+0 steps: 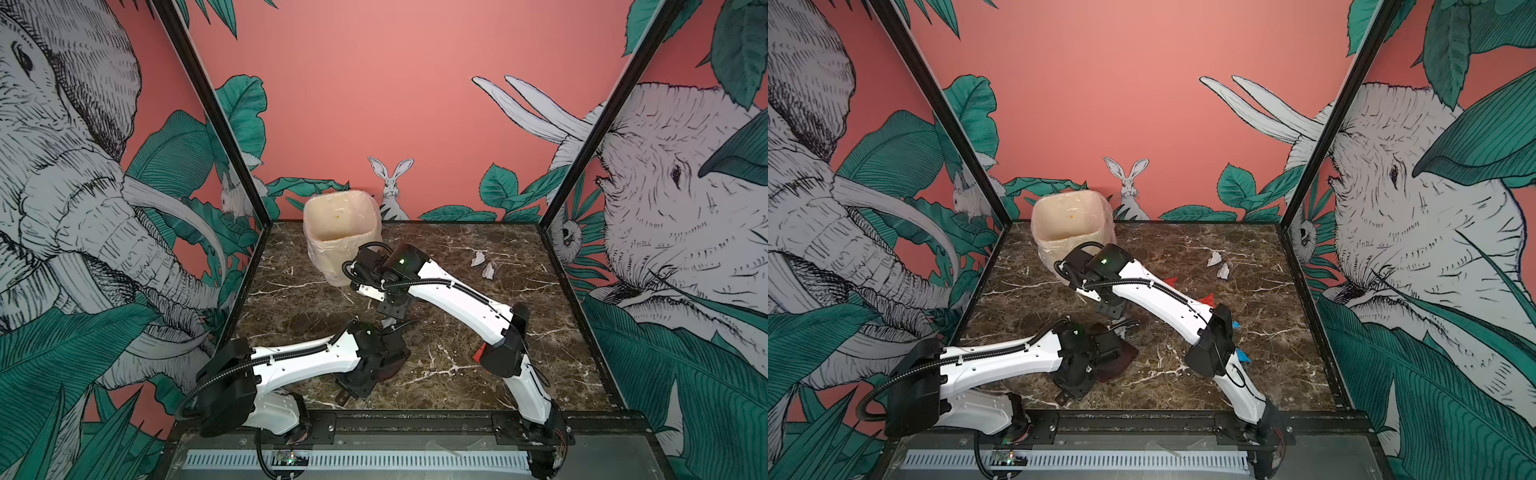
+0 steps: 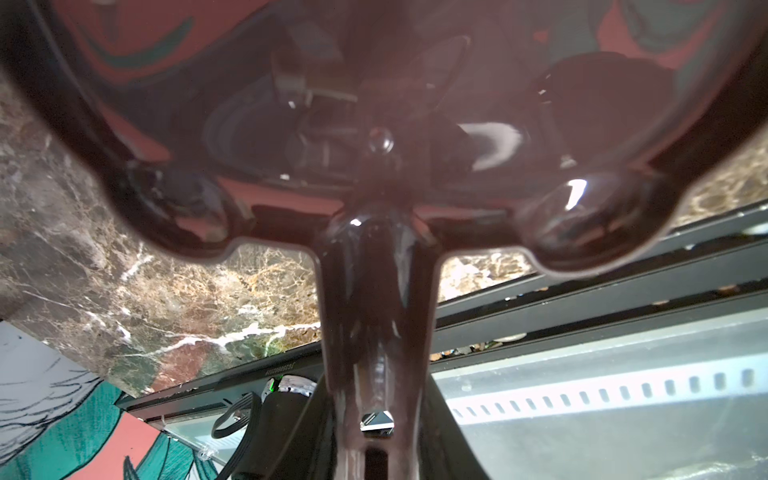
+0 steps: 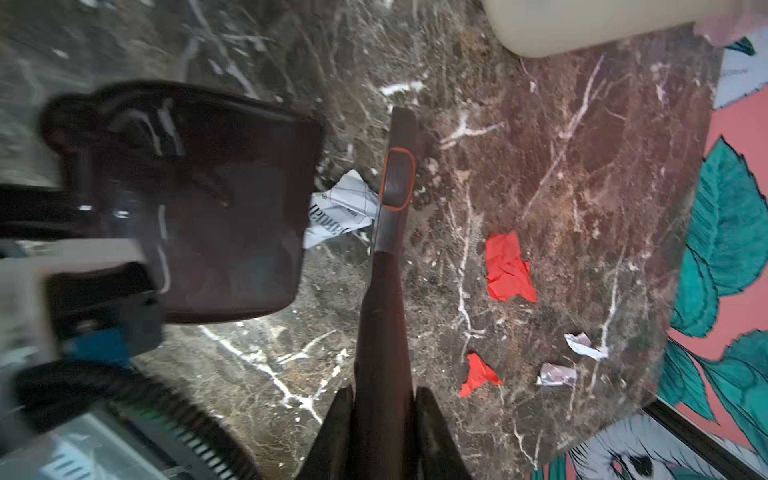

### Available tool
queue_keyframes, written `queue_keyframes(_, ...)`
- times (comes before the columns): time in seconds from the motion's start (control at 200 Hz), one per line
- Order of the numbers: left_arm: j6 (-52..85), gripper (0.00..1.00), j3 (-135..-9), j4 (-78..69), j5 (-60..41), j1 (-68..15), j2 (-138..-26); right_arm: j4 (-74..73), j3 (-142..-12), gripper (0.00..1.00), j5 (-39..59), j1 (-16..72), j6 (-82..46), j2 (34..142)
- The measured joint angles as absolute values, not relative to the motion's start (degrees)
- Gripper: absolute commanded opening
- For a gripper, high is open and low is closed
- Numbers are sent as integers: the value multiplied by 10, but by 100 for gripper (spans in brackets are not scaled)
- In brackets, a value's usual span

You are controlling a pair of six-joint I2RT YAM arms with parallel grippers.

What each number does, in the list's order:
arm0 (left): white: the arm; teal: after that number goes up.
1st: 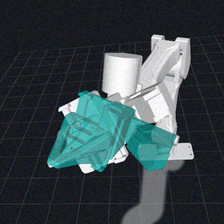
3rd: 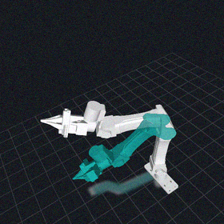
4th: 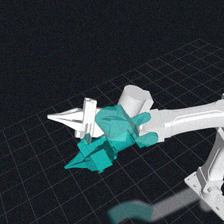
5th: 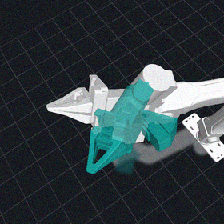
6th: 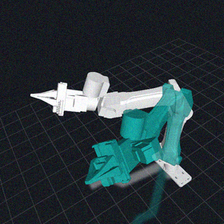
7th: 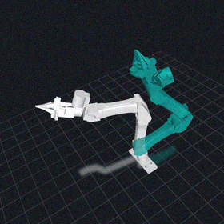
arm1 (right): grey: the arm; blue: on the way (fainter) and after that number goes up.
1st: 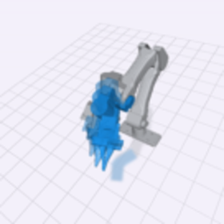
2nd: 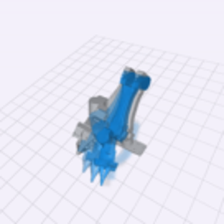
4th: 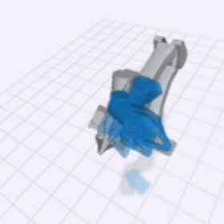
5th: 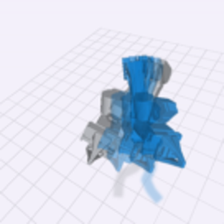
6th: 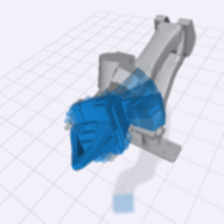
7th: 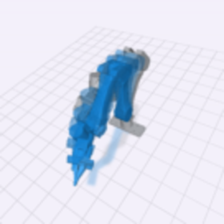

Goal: Sweep away the paper scraps from the table

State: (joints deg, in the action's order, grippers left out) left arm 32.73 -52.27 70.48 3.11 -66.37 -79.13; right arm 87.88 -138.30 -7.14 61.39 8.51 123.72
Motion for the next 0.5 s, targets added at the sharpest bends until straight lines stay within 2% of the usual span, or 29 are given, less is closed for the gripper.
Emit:
queue_keyframes(0.24, 323, 0, -523, 705, 35, -664, -792, 907, -1390, 0, 31, 621, 61, 1190)
queue_keyframes(0.36, 323, 0, -523, 705, 36, -664, -792, 913, -1392, 0, 19, 615, 44, 1173)
queue_keyframes(0.5, 323, 0, -527, 706, 39, -664, -792, 913, -1391, 0, -41, 590, 27, 1170)
